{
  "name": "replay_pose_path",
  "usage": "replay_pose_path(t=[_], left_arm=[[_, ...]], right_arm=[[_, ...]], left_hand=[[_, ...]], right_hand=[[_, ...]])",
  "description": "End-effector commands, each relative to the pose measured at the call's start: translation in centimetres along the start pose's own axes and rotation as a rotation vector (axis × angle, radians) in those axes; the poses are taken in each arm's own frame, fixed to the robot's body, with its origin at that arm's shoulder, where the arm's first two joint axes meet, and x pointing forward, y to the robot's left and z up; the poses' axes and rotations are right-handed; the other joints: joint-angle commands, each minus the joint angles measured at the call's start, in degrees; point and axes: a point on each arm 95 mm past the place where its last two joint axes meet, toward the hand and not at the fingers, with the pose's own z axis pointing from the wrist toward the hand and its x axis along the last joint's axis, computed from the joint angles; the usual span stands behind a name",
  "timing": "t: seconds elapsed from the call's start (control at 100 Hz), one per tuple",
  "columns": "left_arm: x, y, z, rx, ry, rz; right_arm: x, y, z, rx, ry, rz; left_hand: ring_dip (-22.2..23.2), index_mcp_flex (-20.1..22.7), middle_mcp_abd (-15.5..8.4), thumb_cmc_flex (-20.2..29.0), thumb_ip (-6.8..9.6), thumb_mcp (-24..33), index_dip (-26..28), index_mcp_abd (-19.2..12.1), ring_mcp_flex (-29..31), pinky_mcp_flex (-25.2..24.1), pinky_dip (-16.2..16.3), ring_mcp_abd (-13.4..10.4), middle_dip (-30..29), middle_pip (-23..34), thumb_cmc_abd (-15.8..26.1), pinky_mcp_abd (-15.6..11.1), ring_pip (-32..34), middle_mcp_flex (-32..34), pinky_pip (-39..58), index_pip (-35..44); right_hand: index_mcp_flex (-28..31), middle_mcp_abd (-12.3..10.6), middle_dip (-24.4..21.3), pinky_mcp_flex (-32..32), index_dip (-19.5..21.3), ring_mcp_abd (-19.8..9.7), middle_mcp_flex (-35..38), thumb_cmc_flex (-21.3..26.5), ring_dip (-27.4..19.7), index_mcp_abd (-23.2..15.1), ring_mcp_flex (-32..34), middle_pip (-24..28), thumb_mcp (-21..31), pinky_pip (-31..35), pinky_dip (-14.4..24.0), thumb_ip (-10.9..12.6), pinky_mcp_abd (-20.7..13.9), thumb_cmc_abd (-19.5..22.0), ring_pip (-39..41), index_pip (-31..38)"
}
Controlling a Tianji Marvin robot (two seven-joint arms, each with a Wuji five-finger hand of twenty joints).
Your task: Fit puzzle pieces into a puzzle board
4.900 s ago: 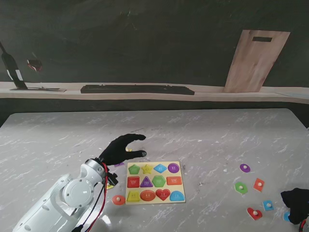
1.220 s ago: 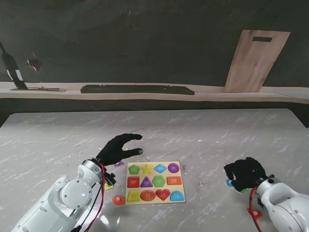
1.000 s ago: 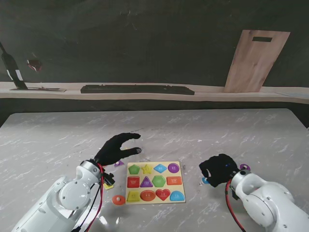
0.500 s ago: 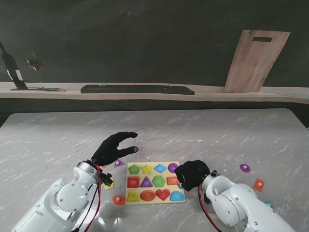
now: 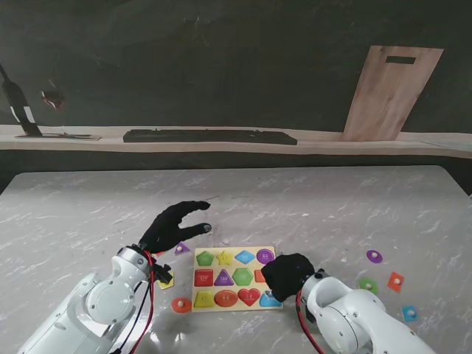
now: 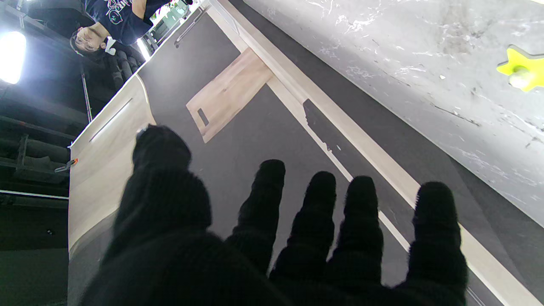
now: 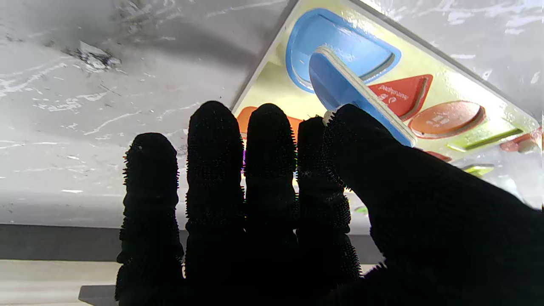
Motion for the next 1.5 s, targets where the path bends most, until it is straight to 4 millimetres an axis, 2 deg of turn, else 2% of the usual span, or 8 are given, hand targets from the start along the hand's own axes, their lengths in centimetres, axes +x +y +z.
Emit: replay_pose_path(t=[0.0, 0.98, 1.49], left_arm=[[0.1, 0.1, 0.1, -0.003, 0.004, -0.011], [0.0, 0.3, 0.3, -0.016, 0.001, -0.014], [0.0, 0.3, 0.2, -0.017, 0.003, -0.013]], right_arm=[[0.4, -0.5, -0.2, 0.010, 0.005, -0.004], [0.3, -1.9, 1.2, 0.063, -0.012, -0.033], [0.4, -2.6, 1.2, 0.084, 0.001, -0.072]], left_hand=[[0.57, 1.25, -0.66, 0.05, 1.87, -0.38, 0.35, -1.36, 0.76, -0.53, 0.40, -0.64, 0.08, -0.89, 1.82, -10.39, 0.78, 0.27, 1.15, -1.22], [0.60, 1.33, -0.67, -0.20, 1.89, -0.40, 0.35, -1.41, 0.86, -0.58, 0.30, -0.45, 0.09, -0.89, 1.95, -10.39, 0.77, 0.47, 1.10, -1.33], [0.69, 1.56, -0.65, -0.22, 1.87, -0.39, 0.46, -1.45, 1.06, -0.53, 0.31, -0.48, 0.11, -0.90, 2.15, -10.33, 0.90, 0.60, 1.11, -1.21]], right_hand=[[3.34, 3.40, 0.11, -0.06, 0.50, 0.89, 2.18, 3.04, -0.36, -0.42, 2.19, 1.62, 3.66, 2.31, -0.43, 2.98, 2.66, -0.05, 1.71, 3.09], [2.84, 2.93, 0.22, -0.13, 0.79, 0.47, 1.68, 2.57, -0.60, -1.15, 1.88, 2.10, 3.34, 2.76, -0.96, 3.25, 2.43, 0.39, 2.32, 3.23], [3.31, 1.82, 0.32, 0.46, 0.60, -0.34, 2.07, 0.46, -0.64, -2.68, 2.29, 2.64, 2.74, 3.11, -1.15, 2.85, 2.27, -2.60, 2.64, 3.89]])
